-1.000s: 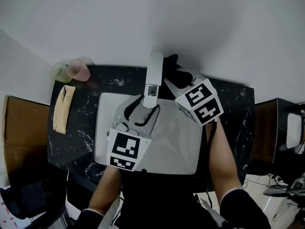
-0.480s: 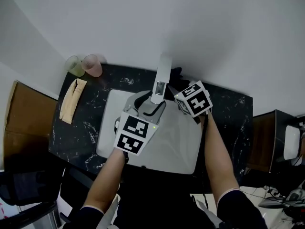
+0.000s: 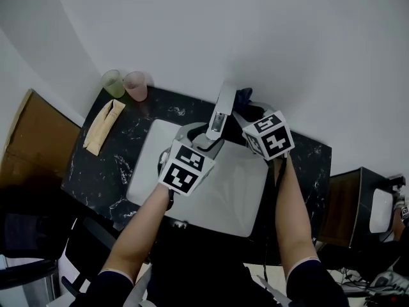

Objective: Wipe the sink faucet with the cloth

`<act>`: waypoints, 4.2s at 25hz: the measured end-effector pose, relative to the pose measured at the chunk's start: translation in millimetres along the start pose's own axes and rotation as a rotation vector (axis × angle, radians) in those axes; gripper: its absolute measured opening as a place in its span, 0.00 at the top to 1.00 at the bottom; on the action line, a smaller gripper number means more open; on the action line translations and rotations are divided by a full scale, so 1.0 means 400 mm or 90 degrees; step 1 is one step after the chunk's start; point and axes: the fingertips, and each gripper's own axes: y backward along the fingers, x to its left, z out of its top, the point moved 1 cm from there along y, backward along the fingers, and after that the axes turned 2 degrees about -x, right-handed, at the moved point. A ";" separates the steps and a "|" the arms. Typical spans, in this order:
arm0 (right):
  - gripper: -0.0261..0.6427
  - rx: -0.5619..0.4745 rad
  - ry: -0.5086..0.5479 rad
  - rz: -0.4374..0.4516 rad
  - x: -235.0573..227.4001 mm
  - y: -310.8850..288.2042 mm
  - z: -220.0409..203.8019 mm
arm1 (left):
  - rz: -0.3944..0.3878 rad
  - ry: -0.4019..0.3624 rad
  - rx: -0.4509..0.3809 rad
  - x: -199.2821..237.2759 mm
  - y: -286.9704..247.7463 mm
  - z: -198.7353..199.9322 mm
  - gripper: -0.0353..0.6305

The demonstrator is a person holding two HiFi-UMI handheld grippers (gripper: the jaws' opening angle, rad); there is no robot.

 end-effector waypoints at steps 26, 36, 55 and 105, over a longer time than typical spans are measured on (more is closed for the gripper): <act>0.81 -0.006 0.053 0.035 0.050 0.048 0.033 | 0.005 0.019 0.016 0.005 -0.006 0.000 0.64; 0.81 -0.034 0.079 -0.011 -0.012 0.074 0.096 | 0.010 0.021 0.010 0.010 -0.003 0.001 0.64; 0.81 -0.038 0.030 0.074 0.121 0.067 -0.012 | 0.009 -0.004 0.007 -0.014 0.019 -0.019 0.64; 0.81 -0.012 -0.005 -0.103 -0.037 0.111 0.145 | -0.142 -0.045 0.013 -0.017 0.011 -0.050 0.64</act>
